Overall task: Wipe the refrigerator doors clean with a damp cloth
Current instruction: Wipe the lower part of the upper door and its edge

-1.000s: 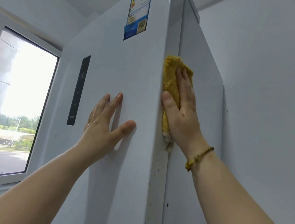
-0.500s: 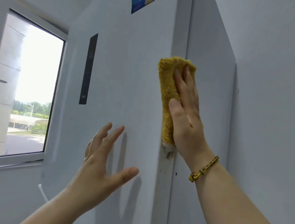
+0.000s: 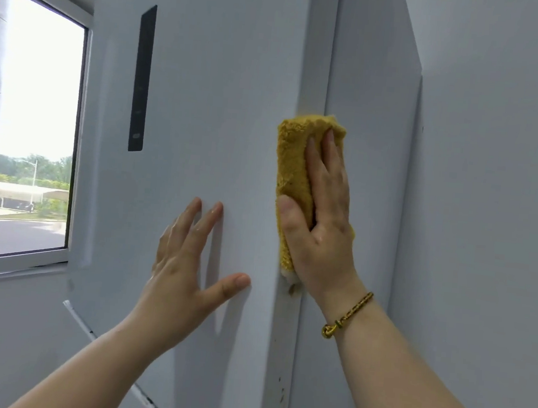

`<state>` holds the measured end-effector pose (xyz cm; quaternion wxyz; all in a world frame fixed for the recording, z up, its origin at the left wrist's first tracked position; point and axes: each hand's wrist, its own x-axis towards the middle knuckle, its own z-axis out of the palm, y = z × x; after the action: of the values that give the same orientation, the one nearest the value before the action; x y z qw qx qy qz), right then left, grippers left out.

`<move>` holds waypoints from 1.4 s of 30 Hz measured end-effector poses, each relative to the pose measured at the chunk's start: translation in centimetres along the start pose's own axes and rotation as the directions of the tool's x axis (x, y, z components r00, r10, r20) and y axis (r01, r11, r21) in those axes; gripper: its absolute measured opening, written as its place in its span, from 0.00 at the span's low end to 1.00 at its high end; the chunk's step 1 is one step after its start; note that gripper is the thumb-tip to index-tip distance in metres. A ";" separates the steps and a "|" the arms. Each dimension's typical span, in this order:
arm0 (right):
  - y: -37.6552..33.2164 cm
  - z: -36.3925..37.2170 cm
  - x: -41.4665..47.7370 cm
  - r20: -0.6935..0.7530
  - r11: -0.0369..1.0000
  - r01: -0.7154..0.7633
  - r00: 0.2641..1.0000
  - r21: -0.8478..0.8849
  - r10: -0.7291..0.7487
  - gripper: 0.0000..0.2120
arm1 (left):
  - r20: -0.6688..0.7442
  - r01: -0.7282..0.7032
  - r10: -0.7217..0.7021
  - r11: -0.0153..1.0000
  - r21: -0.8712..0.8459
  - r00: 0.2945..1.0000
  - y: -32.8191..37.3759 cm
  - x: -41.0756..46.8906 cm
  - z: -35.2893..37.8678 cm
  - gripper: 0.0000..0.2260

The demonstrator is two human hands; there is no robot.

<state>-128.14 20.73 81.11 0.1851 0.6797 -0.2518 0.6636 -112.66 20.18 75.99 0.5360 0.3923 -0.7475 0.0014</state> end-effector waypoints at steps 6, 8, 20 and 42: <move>0.0 0.5 -10.2 0.067 0.998 -0.030 0.997 -0.053 0.034 0.26 | -0.001 -0.017 0.017 1.000 0.008 1.000 -0.4 -0.3 0.4 0.39; 0.1 0.4 -11.5 0.094 0.997 -0.053 0.994 -0.064 0.059 0.27 | -0.010 -0.019 0.019 1.000 0.000 1.000 -0.4 -0.1 0.5 0.39; -3.0 -0.4 -11.7 0.240 0.913 -0.398 0.881 -0.094 0.408 0.29 | 0.007 -0.012 0.013 0.998 -0.059 1.000 -0.5 -2.8 0.3 0.35; -6.5 1.3 -22.8 0.113 0.568 -0.817 0.558 -0.099 0.822 0.40 | 0.244 0.203 -0.193 0.979 -0.014 0.950 -3.9 -8.5 1.5 0.24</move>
<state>-123.09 27.44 58.87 -0.1516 0.5281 -0.5631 0.6173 -110.57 21.85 66.86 0.4460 0.4520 -0.7640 -0.1147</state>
